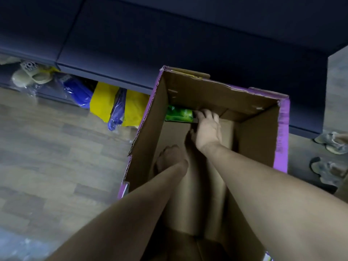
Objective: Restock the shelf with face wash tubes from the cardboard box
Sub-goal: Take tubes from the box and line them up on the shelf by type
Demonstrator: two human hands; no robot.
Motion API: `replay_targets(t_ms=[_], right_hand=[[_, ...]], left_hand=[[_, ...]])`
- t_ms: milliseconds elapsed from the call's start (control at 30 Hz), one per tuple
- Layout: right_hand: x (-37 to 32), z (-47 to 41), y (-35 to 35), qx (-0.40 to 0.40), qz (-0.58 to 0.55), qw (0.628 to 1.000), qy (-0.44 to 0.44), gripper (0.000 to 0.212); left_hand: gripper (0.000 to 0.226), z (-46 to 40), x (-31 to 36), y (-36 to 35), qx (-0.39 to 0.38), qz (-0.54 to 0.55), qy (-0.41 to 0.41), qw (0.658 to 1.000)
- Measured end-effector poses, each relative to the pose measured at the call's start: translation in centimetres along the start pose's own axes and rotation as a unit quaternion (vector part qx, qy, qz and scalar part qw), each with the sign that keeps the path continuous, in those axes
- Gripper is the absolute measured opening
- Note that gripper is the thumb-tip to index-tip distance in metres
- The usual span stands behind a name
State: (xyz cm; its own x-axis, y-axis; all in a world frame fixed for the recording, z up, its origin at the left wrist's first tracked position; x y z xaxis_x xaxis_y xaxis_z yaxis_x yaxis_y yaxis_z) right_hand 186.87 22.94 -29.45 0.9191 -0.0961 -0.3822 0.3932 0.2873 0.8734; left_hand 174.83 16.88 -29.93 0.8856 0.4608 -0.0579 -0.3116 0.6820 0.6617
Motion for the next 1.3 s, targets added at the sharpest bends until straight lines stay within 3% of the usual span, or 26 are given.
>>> replay_targets(t_ms=[100, 333, 667, 767, 1100, 1300], right_hand=[[-0.3, -0.1, 0.2, 0.028, 0.059, 0.998, -0.009, 0.056], [0.1, 0.3, 0.0, -0.010, 0.107, 0.993, -0.056, 0.049], [1.7, 6.5, -0.9, -0.053, -0.066, 0.975, -0.207, 0.044], [2.0, 8.4, 0.3, -0.029, -0.112, 0.964, -0.239, 0.044], [-1.1, 13.2, 8.9, 0.088, -0.181, 0.962, -0.186, 0.041], [-3.9, 15.5, 17.4, 0.169, -0.205, 0.958, -0.105, 0.029]], left_hand=[[0.034, -0.4, -0.3, 0.2, 0.029, -0.009, -0.003, 1.000], [0.034, -0.7, -0.5, 0.3, 0.042, -0.014, -0.013, 0.999], [0.037, 0.7, -1.0, 0.8, 0.011, -0.032, -0.005, 0.999], [0.039, 2.0, -1.3, 1.5, 0.013, -0.035, -0.019, 0.999], [0.041, 8.6, -1.4, 7.4, 0.055, 0.019, -0.072, 0.996], [0.043, 14.2, -0.5, 14.1, 0.111, 0.064, -0.120, 0.984]])
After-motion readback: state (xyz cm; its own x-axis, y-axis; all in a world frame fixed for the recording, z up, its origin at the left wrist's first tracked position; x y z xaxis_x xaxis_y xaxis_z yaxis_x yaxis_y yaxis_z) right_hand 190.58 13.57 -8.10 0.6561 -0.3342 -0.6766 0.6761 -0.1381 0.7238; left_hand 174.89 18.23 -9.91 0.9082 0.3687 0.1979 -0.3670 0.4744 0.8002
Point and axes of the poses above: each hand's wrist, its own z-axis away from the middle knuckle, its own y-axis out of the back of the hand, x = y × z, the point moved 5 cm from there along -z, towards the middle knuckle, and after that the axes turned 13 degrees about y, right-handed, at the moved point
